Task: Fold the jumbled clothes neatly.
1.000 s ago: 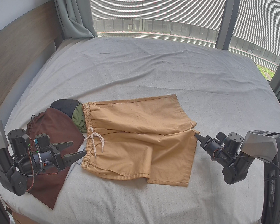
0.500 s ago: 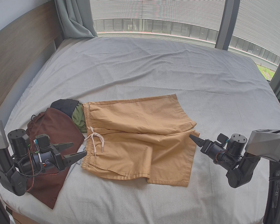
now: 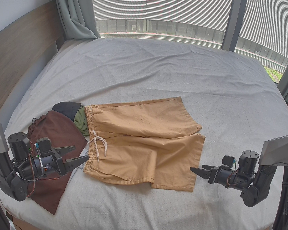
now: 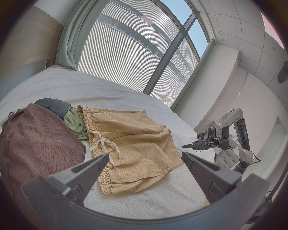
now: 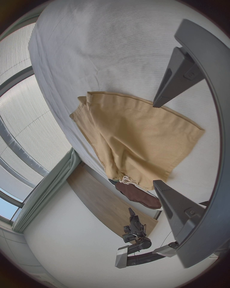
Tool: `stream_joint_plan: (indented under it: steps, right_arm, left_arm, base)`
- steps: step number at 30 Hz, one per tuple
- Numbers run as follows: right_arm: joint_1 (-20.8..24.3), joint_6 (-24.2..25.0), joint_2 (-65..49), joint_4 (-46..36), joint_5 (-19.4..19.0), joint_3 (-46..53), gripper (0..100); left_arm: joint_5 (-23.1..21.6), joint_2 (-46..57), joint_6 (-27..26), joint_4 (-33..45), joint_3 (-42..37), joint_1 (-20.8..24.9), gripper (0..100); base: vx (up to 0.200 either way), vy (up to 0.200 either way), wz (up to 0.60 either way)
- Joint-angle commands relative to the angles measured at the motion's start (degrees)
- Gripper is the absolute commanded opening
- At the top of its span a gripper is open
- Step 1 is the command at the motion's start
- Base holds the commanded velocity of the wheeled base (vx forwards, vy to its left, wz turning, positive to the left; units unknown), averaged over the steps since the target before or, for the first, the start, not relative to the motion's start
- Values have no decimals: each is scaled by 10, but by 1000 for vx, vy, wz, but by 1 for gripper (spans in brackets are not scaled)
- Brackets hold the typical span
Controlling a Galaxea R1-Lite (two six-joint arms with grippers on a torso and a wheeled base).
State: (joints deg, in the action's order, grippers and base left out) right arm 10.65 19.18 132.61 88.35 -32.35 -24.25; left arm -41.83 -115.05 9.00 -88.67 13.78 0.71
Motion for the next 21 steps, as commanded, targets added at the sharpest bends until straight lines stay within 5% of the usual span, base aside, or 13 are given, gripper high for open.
stream_joint_plan:
  steps: [1, 5, 21]
  right_arm:
    - [5, -9, -9, 0, -9, 46, 100]
    - [6, -14, -3, 0, -34, 63, 100]
    - [9, -13, 37, 0, -36, 68, 100]
  left_arm:
    - [0, 0, 1, 0, -1, 1, 100]
    - [0, -2, 0, 0, 1, 1, 100]
    - [0, 0, 1, 0, 1, 0, 100]
  base:
    - [0, 0, 0]
    - [0, 0, 0]
    - [0, 0, 0]
